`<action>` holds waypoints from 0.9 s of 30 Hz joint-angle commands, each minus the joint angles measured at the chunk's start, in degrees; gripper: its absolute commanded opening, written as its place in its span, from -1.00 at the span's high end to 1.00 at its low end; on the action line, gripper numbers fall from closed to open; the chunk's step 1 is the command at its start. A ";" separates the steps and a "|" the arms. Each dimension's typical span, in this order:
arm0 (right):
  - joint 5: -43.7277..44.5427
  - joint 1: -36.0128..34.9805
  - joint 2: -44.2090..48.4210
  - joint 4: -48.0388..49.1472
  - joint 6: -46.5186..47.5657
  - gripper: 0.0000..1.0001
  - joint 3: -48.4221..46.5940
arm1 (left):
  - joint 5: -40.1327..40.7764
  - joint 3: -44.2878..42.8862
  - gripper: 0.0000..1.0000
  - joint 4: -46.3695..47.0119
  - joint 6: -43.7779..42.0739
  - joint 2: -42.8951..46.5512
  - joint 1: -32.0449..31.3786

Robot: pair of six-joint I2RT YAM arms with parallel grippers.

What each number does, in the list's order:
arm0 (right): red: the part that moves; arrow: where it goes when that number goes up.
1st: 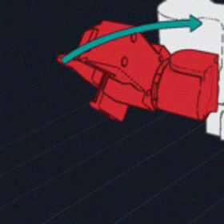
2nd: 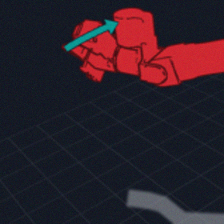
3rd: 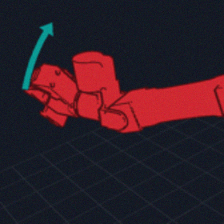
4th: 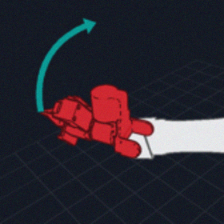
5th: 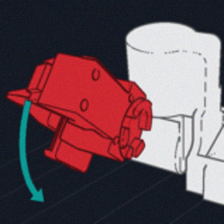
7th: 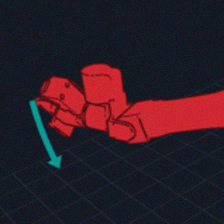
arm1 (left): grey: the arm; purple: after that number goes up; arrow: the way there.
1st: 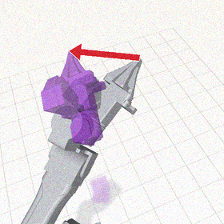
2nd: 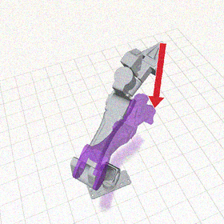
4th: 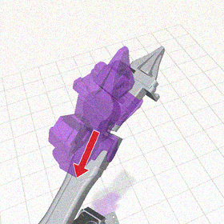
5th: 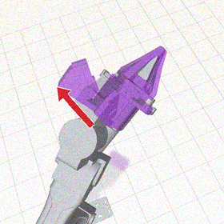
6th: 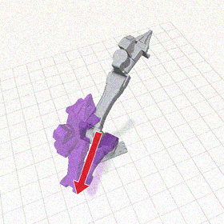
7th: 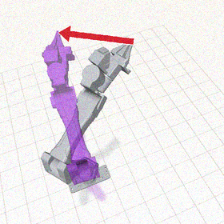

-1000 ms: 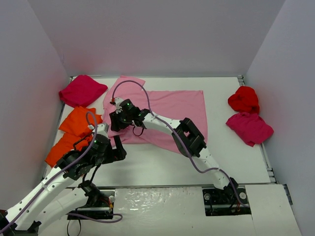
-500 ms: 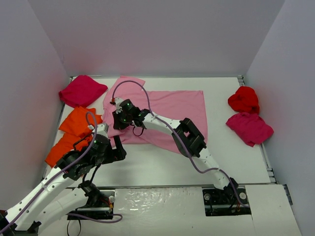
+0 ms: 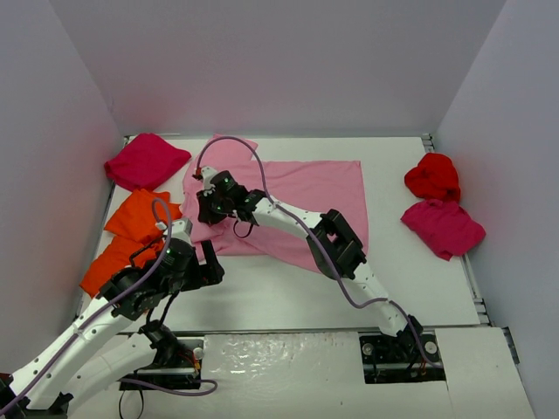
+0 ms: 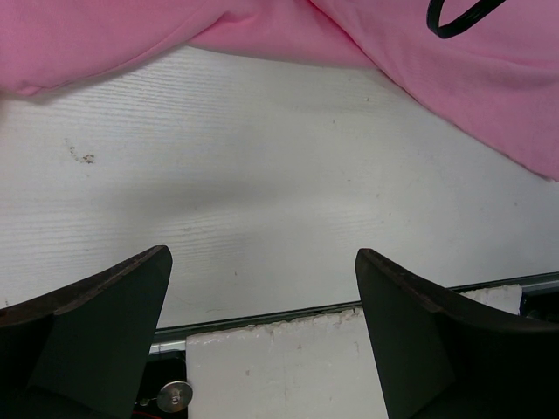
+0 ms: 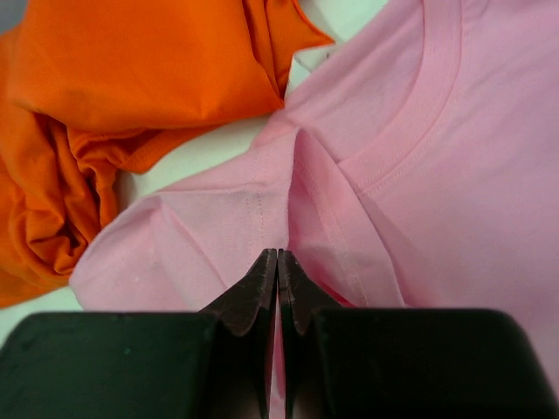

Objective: Fold and stack the t-shirts
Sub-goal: Fold the tshirt

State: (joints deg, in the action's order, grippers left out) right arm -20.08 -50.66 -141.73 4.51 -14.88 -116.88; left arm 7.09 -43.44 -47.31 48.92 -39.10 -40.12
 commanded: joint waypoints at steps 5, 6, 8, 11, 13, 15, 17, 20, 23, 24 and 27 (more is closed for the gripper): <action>2.49 0.43 4.96 5.34 2.48 1.00 -6.21 | 0.64 -1.74 -0.68 1.57 1.00 0.51 -0.31; 2.65 0.70 4.62 6.44 2.38 1.00 -6.27 | 0.60 -1.71 -0.68 1.62 1.06 0.55 -0.31; 2.54 1.46 3.72 9.31 1.98 1.00 -6.34 | 0.46 -1.64 -0.68 1.69 1.26 0.69 -0.31; 0.46 2.31 2.48 15.41 -0.60 1.00 -6.41 | 0.38 -1.42 -0.68 1.90 1.33 0.85 -0.29; -0.69 2.59 1.52 17.64 -1.13 1.00 -7.31 | 0.38 -1.38 -0.68 1.89 1.28 0.86 -0.31; -1.27 2.73 0.24 19.12 -0.82 1.00 -8.74 | 0.38 -1.32 -0.68 1.87 1.26 0.80 -0.25; -1.45 2.67 -0.88 20.50 -0.51 1.00 -10.84 | 0.46 -1.21 -0.68 1.78 1.18 0.86 -0.22; -2.20 2.86 -2.89 22.84 -0.67 1.00 -13.11 | 0.47 -1.10 -0.68 1.87 1.15 0.74 -0.29; -4.93 2.98 -6.20 23.99 -2.73 1.00 -15.58 | 0.47 -1.03 -0.68 1.87 1.04 0.50 -0.26; -5.93 3.02 -7.29 24.78 -3.66 1.00 -16.40 | 0.47 -1.02 -0.68 1.88 0.98 0.41 -0.24; -6.98 3.02 -8.80 26.95 -5.75 1.00 -16.27 | 0.54 -0.79 -0.68 1.96 0.91 0.26 -0.31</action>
State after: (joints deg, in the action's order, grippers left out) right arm -23.43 -47.55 -149.58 23.17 -17.36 -130.45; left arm 7.09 -43.36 -47.31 49.74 -38.04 -40.12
